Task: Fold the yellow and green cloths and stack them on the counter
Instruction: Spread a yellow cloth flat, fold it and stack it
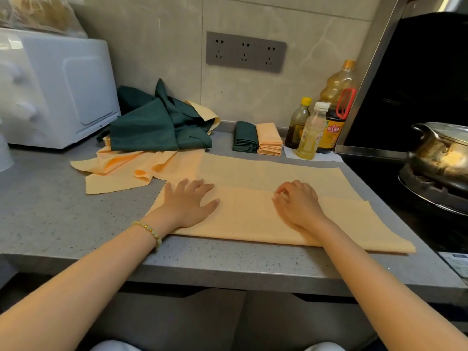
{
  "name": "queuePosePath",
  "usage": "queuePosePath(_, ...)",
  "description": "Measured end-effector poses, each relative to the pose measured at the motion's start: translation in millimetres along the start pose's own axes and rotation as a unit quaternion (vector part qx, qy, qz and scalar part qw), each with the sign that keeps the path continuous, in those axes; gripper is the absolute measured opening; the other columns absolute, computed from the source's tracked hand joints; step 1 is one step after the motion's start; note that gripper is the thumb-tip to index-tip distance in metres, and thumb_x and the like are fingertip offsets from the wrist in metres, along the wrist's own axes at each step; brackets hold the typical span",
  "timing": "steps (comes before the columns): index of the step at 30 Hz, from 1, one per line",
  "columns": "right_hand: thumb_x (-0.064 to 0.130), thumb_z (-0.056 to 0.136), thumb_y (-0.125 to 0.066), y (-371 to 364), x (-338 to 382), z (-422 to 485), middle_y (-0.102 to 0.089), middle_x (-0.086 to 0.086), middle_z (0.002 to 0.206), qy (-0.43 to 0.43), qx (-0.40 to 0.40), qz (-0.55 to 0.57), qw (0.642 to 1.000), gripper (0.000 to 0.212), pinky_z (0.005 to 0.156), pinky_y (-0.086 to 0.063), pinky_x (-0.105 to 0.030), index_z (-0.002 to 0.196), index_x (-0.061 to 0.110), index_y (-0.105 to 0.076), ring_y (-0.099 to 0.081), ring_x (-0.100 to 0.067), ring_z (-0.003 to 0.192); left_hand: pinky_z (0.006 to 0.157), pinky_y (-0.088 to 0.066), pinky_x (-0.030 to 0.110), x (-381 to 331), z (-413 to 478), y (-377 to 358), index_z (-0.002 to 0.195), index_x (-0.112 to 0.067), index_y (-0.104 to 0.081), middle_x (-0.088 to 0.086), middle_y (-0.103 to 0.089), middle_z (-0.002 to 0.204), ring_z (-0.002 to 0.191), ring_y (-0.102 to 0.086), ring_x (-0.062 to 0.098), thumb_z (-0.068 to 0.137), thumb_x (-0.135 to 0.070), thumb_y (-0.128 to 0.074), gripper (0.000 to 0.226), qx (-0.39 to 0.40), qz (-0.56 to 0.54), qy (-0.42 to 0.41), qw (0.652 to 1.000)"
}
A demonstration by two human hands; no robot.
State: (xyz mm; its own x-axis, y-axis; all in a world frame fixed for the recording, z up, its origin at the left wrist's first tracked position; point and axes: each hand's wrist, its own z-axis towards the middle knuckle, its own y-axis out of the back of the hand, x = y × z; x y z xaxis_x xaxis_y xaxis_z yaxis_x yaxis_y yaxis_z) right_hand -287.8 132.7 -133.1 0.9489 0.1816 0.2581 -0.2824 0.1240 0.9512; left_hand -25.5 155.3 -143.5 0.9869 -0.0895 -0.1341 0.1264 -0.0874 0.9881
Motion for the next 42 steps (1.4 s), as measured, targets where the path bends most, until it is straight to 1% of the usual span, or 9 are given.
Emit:
queuePosePath(10,0.027,0.098,-0.044,-1.8,-5.8,21.9,-0.052,-0.004,0.113,-0.020,0.004,0.012,1.000,0.018,0.090,-0.035,-0.032,0.102,0.015,-0.057,-0.044,-0.022,0.108,0.115,0.003,0.057,-4.9,2.1,1.4,0.149,-0.038,-0.012,-0.005,-0.004,0.160,0.147,0.001,0.029,0.096,-0.060,-0.018,0.058,0.007,-0.006,0.011,1.000)
queuePosePath(16,0.033,0.098,-0.043,0.5,-0.3,15.8,-0.052,-0.004,0.124,-0.005,-0.004,0.023,1.000,0.026,0.096,-0.036,-0.034,0.115,0.017,-0.055,-0.046,-0.022,0.113,0.116,0.002,0.057,-6.6,-0.9,0.0,0.150,-0.037,-0.010,-0.005,-0.002,0.160,0.147,0.002,0.029,0.097,-0.058,-0.019,0.058,0.012,-0.001,0.011,1.000)
queuePosePath(18,0.041,0.098,-0.039,-1.8,5.4,7.0,-0.044,-0.001,0.139,0.029,0.011,0.030,0.999,0.039,0.107,-0.029,-0.037,0.131,0.021,-0.048,-0.040,-0.021,0.126,0.116,-0.001,0.057,-7.7,1.8,6.6,0.150,-0.035,-0.012,-0.003,-0.006,0.160,0.146,-0.003,0.030,0.096,-0.060,-0.019,0.059,0.037,0.014,0.015,0.999)
queuePosePath(21,0.050,0.099,-0.025,-12.0,13.0,-9.5,-0.021,0.003,0.156,0.067,0.076,-0.001,0.995,0.052,0.117,-0.007,-0.041,0.146,0.027,-0.028,-0.015,-0.017,0.144,0.113,-0.017,0.055,-18.2,16.3,29.8,0.145,-0.028,-0.029,0.005,-0.030,0.151,0.137,-0.030,0.033,0.094,-0.064,-0.016,0.064,0.055,0.072,0.028,0.996)
queuePosePath(24,0.053,0.099,-0.017,-19.7,11.2,-12.2,-0.003,0.007,0.159,0.056,0.101,-0.014,0.993,0.056,0.117,0.002,-0.041,0.151,0.032,-0.012,0.002,-0.015,0.146,0.103,-0.034,0.044,-42.1,53.8,52.7,0.136,-0.019,-0.047,0.007,-0.046,0.140,0.125,-0.045,0.030,0.096,-0.061,-0.017,0.066,-0.033,0.101,-0.022,0.994)
queuePosePath(28,0.055,0.098,-0.016,-22.0,9.7,-13.3,-0.001,0.009,0.159,0.051,0.099,-0.014,0.994,0.057,0.117,0.004,-0.041,0.150,0.034,-0.010,0.004,-0.013,0.146,0.102,-0.037,0.040,-64.2,117.8,48.0,0.144,-0.018,-0.035,0.008,-0.045,0.141,0.125,-0.046,0.028,0.099,-0.052,-0.029,0.057,-0.062,0.104,-0.112,0.986)
queuePosePath(33,0.054,0.098,-0.016,-23.7,9.2,-12.8,0.000,0.010,0.159,0.052,0.096,-0.011,0.994,0.056,0.118,0.005,-0.040,0.150,0.035,-0.009,0.006,-0.012,0.146,0.106,-0.031,0.040,-59.0,169.7,25.3,0.145,-0.016,-0.031,0.009,-0.043,0.141,0.129,-0.041,0.028,0.099,-0.051,-0.031,0.058,-0.063,0.132,-0.083,0.986)
queuePosePath(38,0.053,0.098,-0.017,-24.2,7.4,-10.9,0.000,0.009,0.159,0.052,0.087,-0.010,0.995,0.056,0.117,0.006,-0.039,0.150,0.034,-0.009,0.006,-0.012,0.146,0.088,-0.044,0.032,-49.8,187.6,26.5,0.128,-0.019,-0.050,0.006,-0.054,0.126,0.109,-0.054,0.023,0.094,-0.037,-0.052,0.038,-0.088,-0.018,-0.082,0.993)
queuePosePath(42,0.052,0.098,-0.024,-21.6,8.2,-13.0,-0.001,0.009,0.159,0.047,0.073,0.013,0.996,0.058,0.118,0.002,-0.038,0.150,0.032,-0.010,0.003,-0.011,0.146,0.072,-0.041,0.030,-51.2,167.2,47.2,0.108,-0.017,-0.060,0.005,-0.053,0.114,0.091,-0.054,0.022,0.094,-0.029,-0.054,0.019,-0.122,-0.010,-0.160,0.979)
